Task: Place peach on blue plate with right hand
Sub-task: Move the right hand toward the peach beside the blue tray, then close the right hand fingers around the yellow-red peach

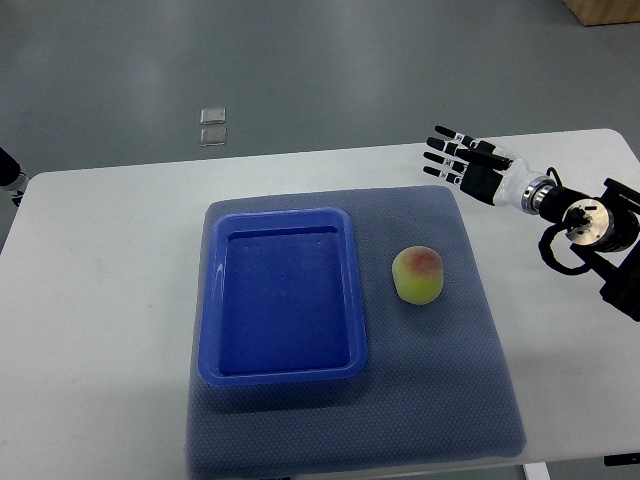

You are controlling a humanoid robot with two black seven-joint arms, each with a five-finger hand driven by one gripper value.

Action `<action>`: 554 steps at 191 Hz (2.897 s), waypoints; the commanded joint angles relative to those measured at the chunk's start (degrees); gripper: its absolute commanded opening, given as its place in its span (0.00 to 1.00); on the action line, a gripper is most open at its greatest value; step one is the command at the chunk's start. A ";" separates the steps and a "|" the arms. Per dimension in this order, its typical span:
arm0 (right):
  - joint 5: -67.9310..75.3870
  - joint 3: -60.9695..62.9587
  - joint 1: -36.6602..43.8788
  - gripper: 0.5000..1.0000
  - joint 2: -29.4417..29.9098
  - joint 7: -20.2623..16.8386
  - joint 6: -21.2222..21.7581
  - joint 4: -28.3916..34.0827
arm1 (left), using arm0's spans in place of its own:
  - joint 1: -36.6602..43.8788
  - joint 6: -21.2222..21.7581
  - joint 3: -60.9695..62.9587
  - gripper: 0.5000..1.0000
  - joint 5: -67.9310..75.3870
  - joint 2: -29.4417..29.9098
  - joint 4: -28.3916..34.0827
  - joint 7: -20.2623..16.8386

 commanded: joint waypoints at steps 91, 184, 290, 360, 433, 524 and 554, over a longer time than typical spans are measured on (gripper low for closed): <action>-14.35 -0.97 3.86 0.86 -1.04 -0.05 8.52 3.16 | -0.13 0.08 0.03 1.00 0.00 0.00 0.39 0.00; -60.09 -1.23 5.63 0.86 -7.20 0.04 18.05 15.30 | -0.13 0.08 0.03 1.00 0.00 0.00 0.30 0.00; -81.72 -1.41 4.22 0.86 -13.53 0.92 18.05 32.09 | -0.13 0.08 0.03 1.00 0.00 0.00 0.39 0.00; -85.76 -1.15 -1.67 0.86 -15.63 2.85 15.39 35.51 | -0.13 0.08 0.03 1.00 0.00 0.00 0.39 0.00; -90.59 -1.50 -4.66 0.86 -12.56 3.99 7.92 34.11 | -0.13 0.08 0.03 1.00 0.00 0.00 0.39 0.00; -92.62 -2.46 -5.45 0.49 -12.12 4.78 7.65 33.93 | -0.13 0.08 0.03 1.00 0.00 0.00 0.39 0.00; -93.05 -2.99 -5.01 0.23 -12.65 5.84 6.25 33.93 | -0.13 0.08 0.03 1.00 0.00 0.00 0.39 0.00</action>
